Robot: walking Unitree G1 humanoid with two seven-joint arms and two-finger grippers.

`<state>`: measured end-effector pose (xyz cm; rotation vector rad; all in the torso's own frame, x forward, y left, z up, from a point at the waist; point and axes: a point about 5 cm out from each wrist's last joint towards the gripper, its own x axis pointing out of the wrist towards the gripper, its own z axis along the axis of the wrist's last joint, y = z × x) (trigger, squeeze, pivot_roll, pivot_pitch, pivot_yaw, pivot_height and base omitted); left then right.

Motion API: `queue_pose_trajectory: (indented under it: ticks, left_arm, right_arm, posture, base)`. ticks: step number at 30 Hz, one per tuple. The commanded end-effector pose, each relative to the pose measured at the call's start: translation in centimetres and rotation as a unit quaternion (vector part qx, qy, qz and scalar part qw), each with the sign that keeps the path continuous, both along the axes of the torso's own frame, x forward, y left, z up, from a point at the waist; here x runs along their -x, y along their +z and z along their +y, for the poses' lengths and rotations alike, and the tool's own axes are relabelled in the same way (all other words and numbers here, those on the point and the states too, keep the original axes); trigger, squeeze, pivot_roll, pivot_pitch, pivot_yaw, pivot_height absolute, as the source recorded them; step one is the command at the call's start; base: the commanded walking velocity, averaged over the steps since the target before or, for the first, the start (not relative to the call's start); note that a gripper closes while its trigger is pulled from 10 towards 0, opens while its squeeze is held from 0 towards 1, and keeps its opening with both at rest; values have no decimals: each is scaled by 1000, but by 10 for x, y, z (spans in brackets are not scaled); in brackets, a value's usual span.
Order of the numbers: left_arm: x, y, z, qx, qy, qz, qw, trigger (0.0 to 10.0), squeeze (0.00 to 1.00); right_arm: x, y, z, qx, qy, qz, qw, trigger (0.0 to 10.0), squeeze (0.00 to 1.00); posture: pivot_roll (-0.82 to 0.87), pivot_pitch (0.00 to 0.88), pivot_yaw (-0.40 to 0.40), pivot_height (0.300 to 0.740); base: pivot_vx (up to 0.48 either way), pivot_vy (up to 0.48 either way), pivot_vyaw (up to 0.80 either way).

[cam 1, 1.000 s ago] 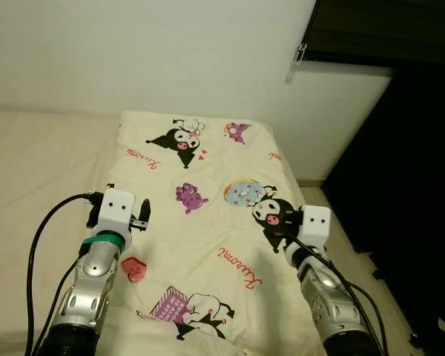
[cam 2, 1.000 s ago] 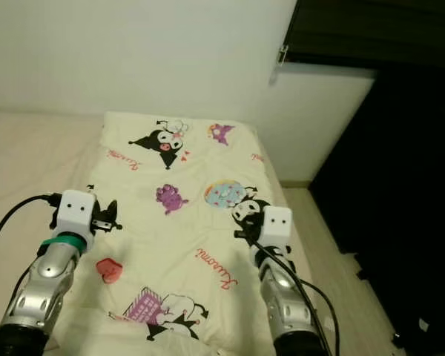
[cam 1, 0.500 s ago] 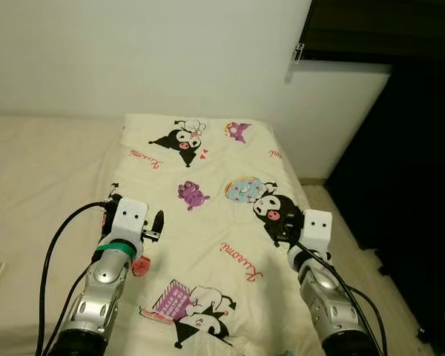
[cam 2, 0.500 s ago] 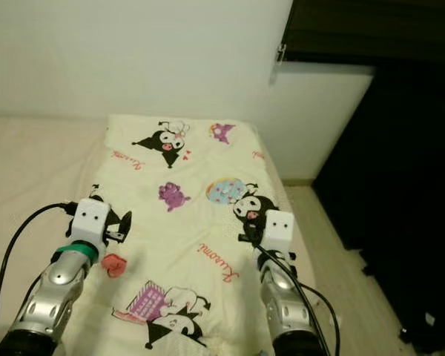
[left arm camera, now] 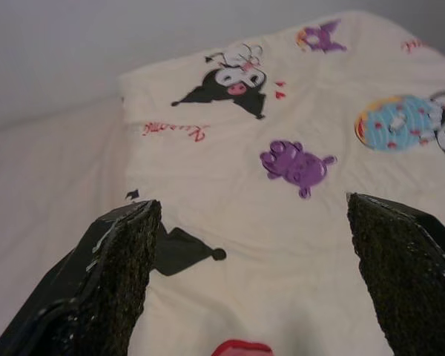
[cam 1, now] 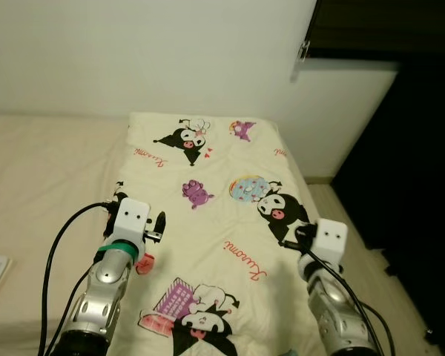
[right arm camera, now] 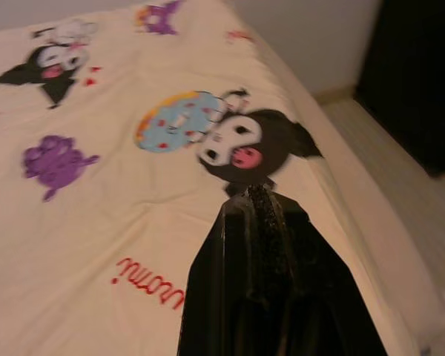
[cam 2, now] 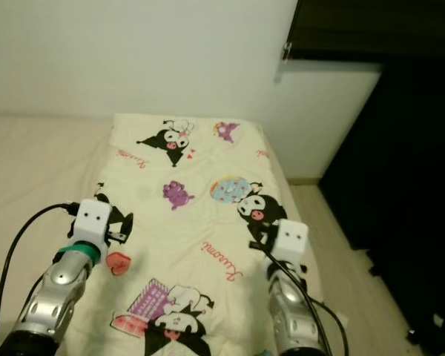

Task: Clean up the room

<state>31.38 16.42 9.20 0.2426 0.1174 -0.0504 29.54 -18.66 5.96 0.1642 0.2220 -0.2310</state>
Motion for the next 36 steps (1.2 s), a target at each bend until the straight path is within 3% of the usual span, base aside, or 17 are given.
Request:
queue_pose_trajectory:
  ticks: [1,9,14,28,36]
  left_arm:
    - [0,-1,-6,-3,-16,4,1000,10000,0]
    - [1,8,-2,7,-18,-15,1000,10000,0]
    - [10,-2,3,13,0,2,1000,10000,0]
    - [12,-2,1,12,-3,4,1000,10000,0]
    - [15,-2,6,17,10,5,1000,10000,0]
  right_arm:
    - [5,-2,-2,0,-14,3,1000,10000,0]
    - [7,-1,0,14,-8,3,1000,10000,0]
    - [9,-4,2,11,3,14,1000,10000,0]
    - [6,-8,9,13,23,26,999,10000,0]
    - [6,-8,12,11,29,30,999,10000,0]
  posture:
    - [61,0,59,740]
    - [66,11,31,740]
    - [80,13,-1,740]
    - [104,5,-32,740]
    - [107,3,-36,740]
  base:
    - [0,0,0]
    - [0,0,0]
    - [0,0,0]
    - [0,0,0]
    - [-287,0,0]
